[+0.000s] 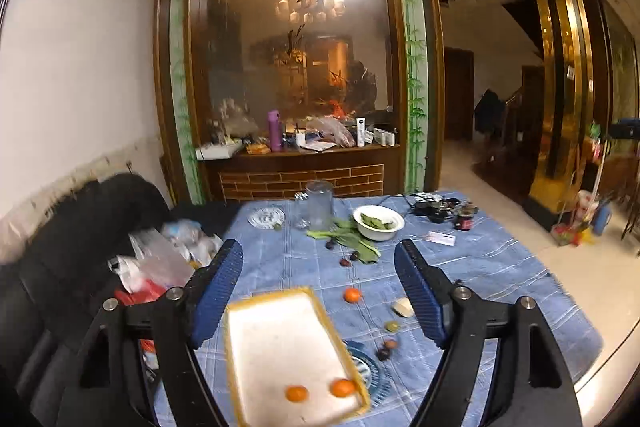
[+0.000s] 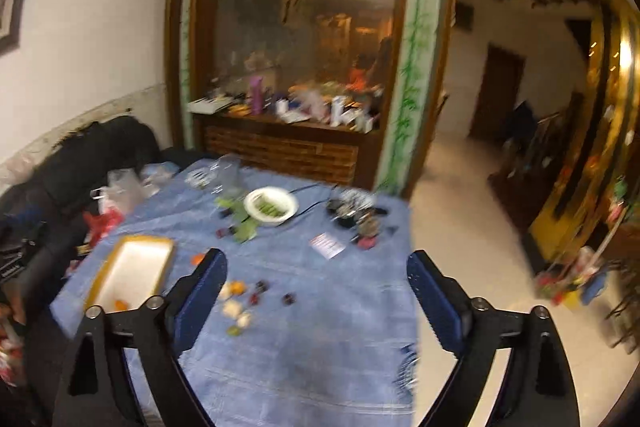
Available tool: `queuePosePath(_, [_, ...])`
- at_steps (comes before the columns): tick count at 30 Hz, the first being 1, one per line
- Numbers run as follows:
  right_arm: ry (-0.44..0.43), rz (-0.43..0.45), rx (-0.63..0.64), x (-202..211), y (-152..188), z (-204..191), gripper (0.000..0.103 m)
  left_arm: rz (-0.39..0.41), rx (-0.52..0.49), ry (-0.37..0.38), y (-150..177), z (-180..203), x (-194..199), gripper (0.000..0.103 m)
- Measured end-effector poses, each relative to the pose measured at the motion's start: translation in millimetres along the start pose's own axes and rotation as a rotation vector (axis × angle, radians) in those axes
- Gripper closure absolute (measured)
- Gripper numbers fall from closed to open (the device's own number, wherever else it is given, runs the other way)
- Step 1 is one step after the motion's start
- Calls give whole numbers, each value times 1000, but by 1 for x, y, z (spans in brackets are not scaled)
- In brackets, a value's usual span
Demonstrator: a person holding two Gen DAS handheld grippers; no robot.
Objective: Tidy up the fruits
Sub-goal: 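Move both open tools back toward the fruit on the tablecloth, then grasp a white cube with the left tool while the right tool grasps a banana chunk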
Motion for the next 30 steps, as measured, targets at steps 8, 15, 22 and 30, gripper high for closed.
queuePosePath(8, [-118,-190,9,-112,111,-44,8,-202,15,170,84,57,-111,22])
queuePosePath(15, [-234,-335,-11,-225,213,-109,26,-399,100,274,151,89,-195,23])
queuePosePath(22, [-305,-366,-73,-277,230,-140,37,-474,194,309,161,91,-246,36])
queuePosePath(30, [-330,-380,-86,-312,232,-162,42,-545,142,295,166,105,-314,36])
Point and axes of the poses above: each gripper's, at about its wrist camera, not at the fingertips, and x roughly against the way its jaws point, z to its right, y to its underside, the point moved 5 cm from there along -x, roughly the way its jaws point, and after that the axes turned 5 degrees about y, right-handed, at the moved point
